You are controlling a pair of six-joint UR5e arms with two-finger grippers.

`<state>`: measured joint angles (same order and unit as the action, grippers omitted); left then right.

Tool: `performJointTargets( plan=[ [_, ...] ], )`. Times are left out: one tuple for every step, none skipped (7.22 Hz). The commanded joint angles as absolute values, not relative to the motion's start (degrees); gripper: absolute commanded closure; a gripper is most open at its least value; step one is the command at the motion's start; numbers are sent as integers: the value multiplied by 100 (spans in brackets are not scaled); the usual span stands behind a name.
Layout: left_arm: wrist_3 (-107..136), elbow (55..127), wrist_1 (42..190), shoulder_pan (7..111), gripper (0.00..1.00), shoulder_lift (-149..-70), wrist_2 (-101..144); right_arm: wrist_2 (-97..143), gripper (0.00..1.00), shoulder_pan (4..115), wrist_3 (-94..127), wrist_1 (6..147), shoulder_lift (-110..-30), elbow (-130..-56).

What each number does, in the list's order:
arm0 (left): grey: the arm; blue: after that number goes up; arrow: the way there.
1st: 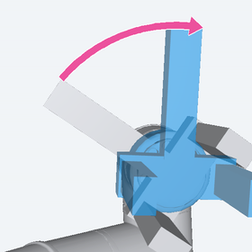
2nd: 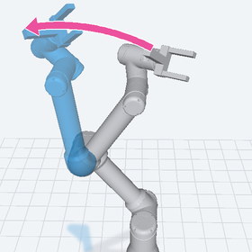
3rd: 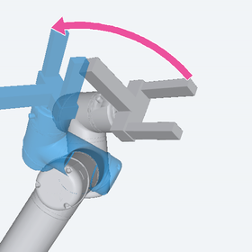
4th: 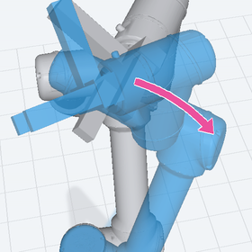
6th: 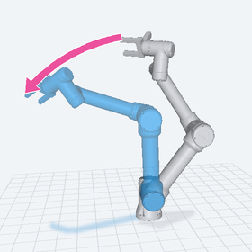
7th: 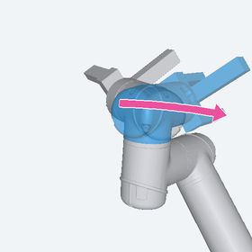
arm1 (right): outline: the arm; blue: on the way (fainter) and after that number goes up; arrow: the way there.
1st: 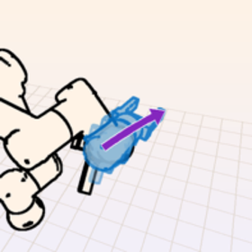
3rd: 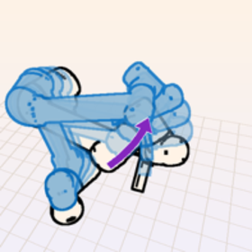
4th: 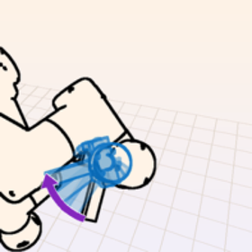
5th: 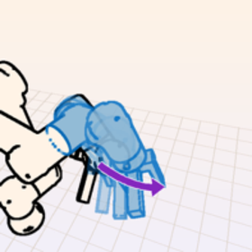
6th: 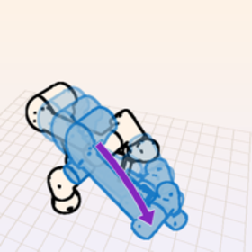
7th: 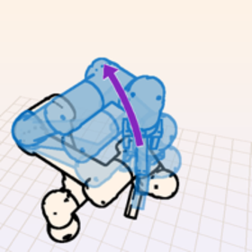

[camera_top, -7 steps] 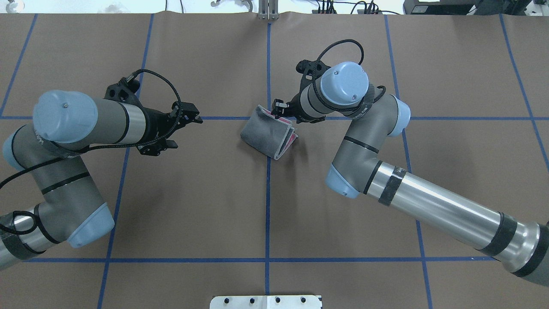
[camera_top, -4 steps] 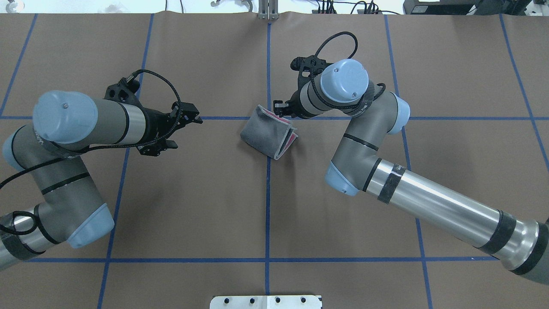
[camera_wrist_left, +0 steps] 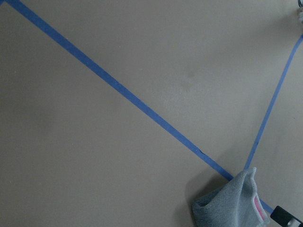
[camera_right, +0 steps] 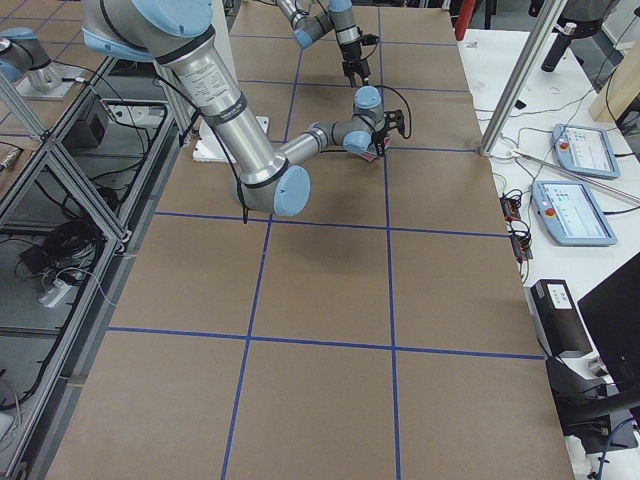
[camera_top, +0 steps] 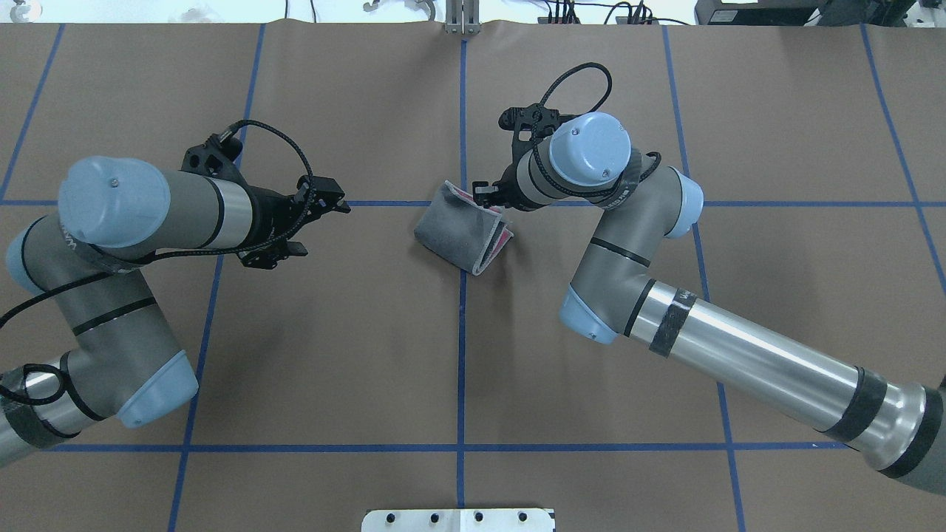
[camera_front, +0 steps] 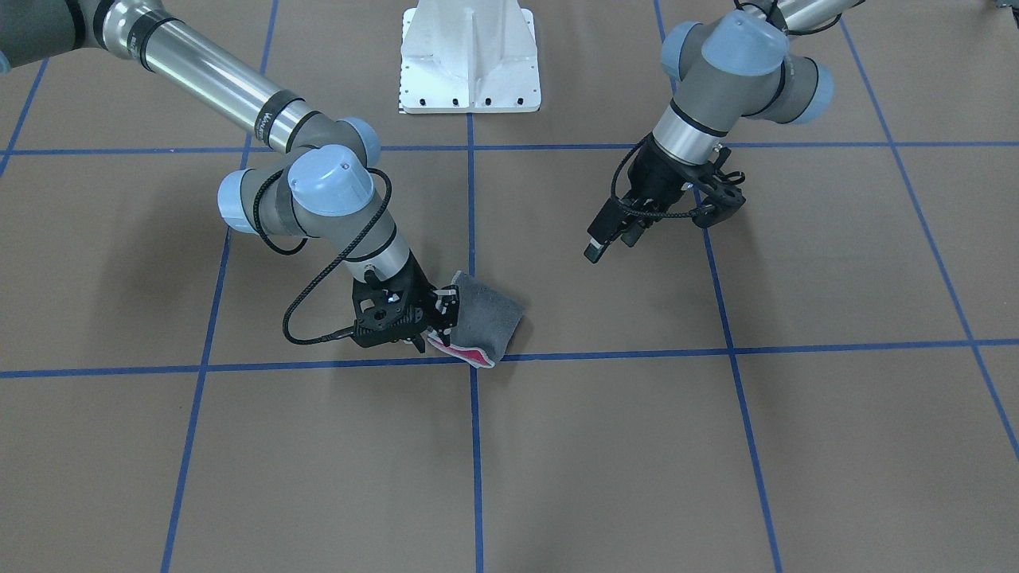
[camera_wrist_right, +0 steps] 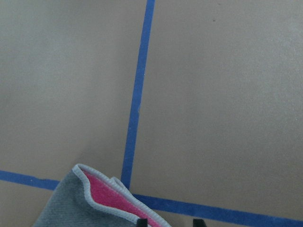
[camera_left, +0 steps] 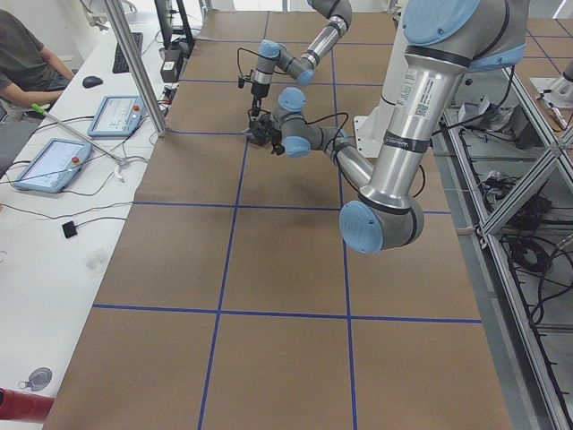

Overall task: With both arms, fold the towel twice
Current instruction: 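Grasp the folded towel's edge with the right gripper while the left gripper withdraws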

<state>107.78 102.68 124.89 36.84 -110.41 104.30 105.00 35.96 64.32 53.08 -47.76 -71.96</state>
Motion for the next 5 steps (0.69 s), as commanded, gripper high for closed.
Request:
performJointTargets(
  plan=[
    [10784, 10248, 12489, 3674, 0, -11057, 10424, 10494, 56, 3569, 6407, 5309, -4808, -7189],
    [10784, 10248, 12489, 3665, 0, -11065, 10424, 10494, 57, 3560, 6407, 5309, -4808, -7189],
    [10784, 10239, 12489, 3665, 0, -11083, 10424, 10503, 58, 3542, 6407, 5309, -4825, -7189],
    [10784, 10239, 12489, 3665, 0, -11092, 10424, 10494, 68, 3542, 6407, 5309, -4825, -7189],
    [10784, 10231, 12489, 3656, 0, -11092, 10424, 10494, 79, 3542, 6407, 5309, -4816, -7189]
  ],
)
